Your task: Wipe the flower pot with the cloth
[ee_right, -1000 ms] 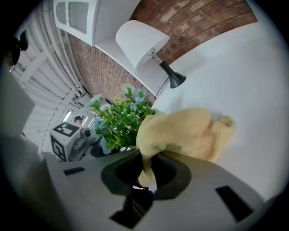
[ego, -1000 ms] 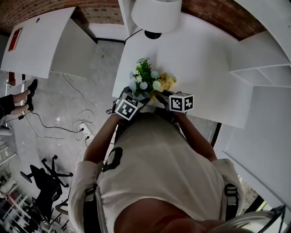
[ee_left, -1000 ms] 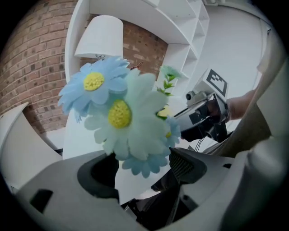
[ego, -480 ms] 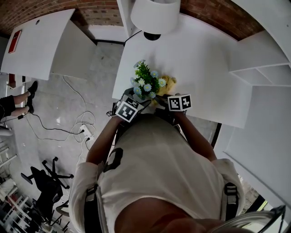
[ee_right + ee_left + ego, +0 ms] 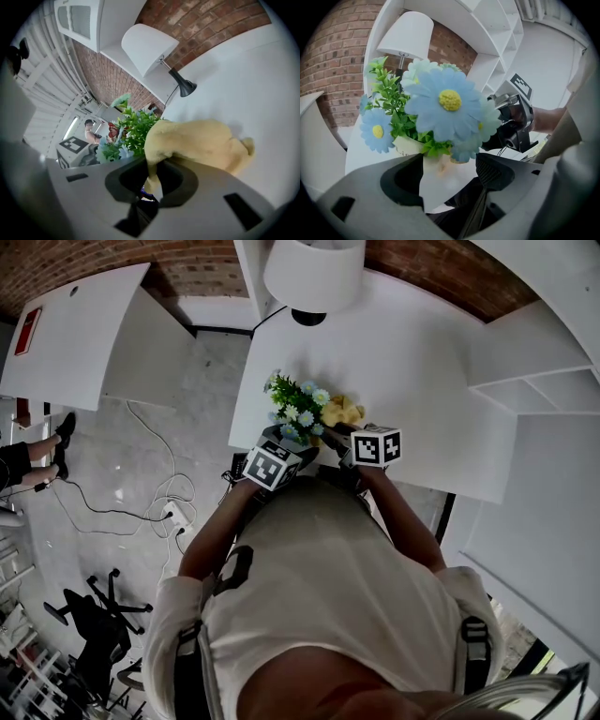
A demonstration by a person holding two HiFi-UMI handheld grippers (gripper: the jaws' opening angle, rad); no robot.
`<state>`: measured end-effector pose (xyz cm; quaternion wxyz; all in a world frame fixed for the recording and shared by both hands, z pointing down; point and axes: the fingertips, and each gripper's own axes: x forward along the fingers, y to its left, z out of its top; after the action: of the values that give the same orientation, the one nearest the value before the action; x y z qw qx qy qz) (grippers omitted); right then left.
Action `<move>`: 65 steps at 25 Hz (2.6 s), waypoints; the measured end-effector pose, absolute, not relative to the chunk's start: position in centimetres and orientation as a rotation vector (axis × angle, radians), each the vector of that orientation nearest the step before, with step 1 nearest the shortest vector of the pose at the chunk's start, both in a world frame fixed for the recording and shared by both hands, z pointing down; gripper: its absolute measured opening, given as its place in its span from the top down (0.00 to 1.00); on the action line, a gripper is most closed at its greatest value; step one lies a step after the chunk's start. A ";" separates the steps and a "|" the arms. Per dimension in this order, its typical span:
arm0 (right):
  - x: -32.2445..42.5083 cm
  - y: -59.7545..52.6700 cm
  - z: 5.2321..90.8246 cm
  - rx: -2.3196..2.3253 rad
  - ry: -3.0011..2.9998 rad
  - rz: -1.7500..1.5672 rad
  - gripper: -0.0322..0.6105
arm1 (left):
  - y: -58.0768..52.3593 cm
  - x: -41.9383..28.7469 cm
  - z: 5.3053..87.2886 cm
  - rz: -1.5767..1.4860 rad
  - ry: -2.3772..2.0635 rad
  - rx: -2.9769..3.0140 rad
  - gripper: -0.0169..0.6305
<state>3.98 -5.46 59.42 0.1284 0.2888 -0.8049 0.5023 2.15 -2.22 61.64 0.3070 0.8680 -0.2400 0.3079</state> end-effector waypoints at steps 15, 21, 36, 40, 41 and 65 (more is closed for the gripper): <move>4.8 -2.0 66.1 0.834 -2.146 1.519 0.86 | -2.7 -0.2 61.5 0.859 -0.638 2.338 0.43; 5.5 -3.6 62.5 0.841 -2.233 1.514 0.86 | -6.2 -3.6 62.3 1.093 -0.612 2.481 0.43; 4.1 -4.1 63.4 0.985 -2.195 1.789 0.86 | -7.2 -0.8 62.4 0.963 -0.740 2.492 0.43; 4.3 -3.3 65.3 0.982 -2.139 1.772 0.86 | -6.4 -0.6 62.2 0.969 -0.750 2.461 0.43; 4.3 -3.4 65.6 0.976 -2.140 1.769 0.86 | -6.3 -0.8 62.3 0.983 -0.745 2.461 0.43; 4.0 -4.6 63.2 0.923 -2.217 1.759 0.86 | -6.5 -1.6 62.9 1.046 -0.974 2.438 0.43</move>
<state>3.99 -4.61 63.20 0.0824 0.3090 -0.7423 0.5888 -1.61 -6.48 62.92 0.1573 0.8520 -0.3402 0.3655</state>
